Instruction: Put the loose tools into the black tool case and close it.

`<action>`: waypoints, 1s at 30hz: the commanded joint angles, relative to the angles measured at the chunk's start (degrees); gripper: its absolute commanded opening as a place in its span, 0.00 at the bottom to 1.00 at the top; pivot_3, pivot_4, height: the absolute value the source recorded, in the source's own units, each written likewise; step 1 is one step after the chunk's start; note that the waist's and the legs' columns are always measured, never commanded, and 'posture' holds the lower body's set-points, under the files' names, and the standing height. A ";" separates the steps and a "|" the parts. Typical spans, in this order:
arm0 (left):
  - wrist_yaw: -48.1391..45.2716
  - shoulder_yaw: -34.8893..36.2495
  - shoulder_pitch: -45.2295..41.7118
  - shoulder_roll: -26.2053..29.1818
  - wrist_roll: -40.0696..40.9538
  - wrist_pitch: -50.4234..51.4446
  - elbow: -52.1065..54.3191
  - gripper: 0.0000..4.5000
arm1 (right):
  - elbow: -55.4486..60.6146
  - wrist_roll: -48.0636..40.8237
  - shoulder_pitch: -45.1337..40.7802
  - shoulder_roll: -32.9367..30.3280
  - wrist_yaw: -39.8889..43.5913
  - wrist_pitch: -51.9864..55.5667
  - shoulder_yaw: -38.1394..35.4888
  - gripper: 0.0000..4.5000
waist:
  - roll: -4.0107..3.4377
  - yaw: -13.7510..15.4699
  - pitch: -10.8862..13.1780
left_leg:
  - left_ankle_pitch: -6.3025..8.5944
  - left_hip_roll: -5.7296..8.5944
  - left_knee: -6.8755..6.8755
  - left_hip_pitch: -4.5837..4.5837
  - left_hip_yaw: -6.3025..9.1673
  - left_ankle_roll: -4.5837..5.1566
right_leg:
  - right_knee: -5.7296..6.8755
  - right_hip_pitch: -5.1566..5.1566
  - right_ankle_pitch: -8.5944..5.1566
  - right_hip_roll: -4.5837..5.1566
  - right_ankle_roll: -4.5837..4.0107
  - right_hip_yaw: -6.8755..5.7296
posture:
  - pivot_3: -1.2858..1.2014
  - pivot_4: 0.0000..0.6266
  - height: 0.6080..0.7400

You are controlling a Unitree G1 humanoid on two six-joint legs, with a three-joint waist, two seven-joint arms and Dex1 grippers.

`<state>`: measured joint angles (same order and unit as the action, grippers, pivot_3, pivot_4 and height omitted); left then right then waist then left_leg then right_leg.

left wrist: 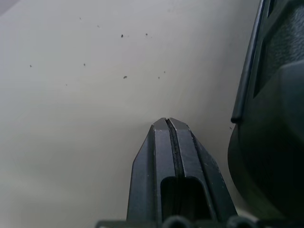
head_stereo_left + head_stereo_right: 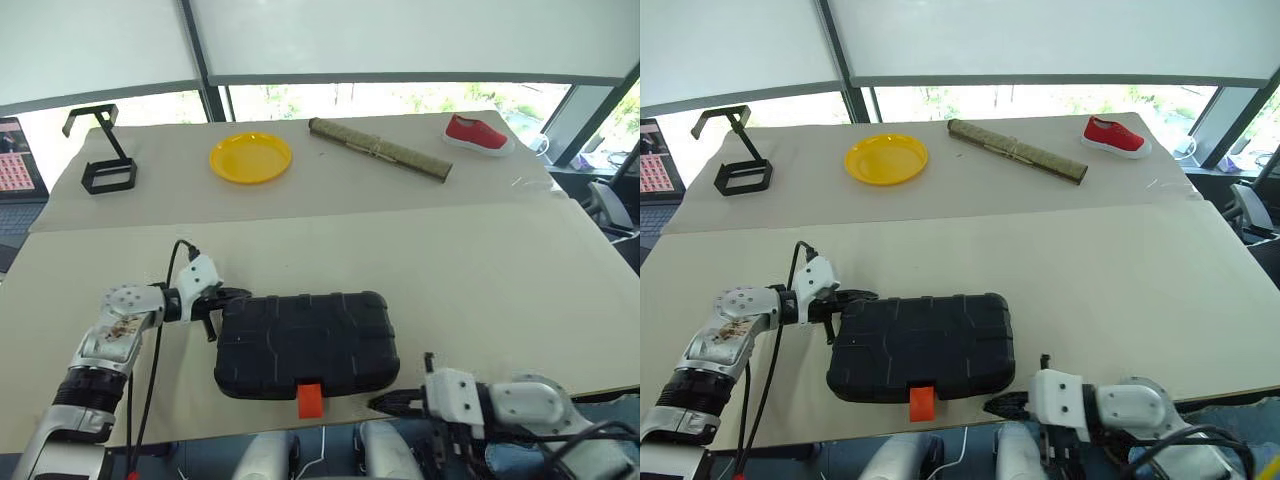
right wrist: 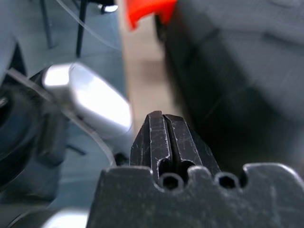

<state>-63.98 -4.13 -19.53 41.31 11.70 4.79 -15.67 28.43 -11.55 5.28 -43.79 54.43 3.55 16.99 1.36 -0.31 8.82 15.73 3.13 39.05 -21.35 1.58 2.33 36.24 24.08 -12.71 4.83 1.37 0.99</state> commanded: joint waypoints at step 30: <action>-1.28 7.73 2.85 2.89 20.11 23.57 27.99 0.00 | -8.44 -7.91 -12.00 3.18 4.71 7.20 -10.39 0.00 | -0.02 0.61 0.01 | 0.03 0.06 -0.09 -0.09 0.03 0.00 | -0.05 0.11 0.07 0.30 -0.01 -0.13 | 0.52 0.24 1.00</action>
<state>-62.43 6.16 -15.47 43.67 30.80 27.10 10.38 16.21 -17.34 -7.21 -39.92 58.50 8.93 7.69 1.34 0.30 8.83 15.77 3.20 38.95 -21.45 1.60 2.34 36.16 24.18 -12.64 5.13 1.36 0.88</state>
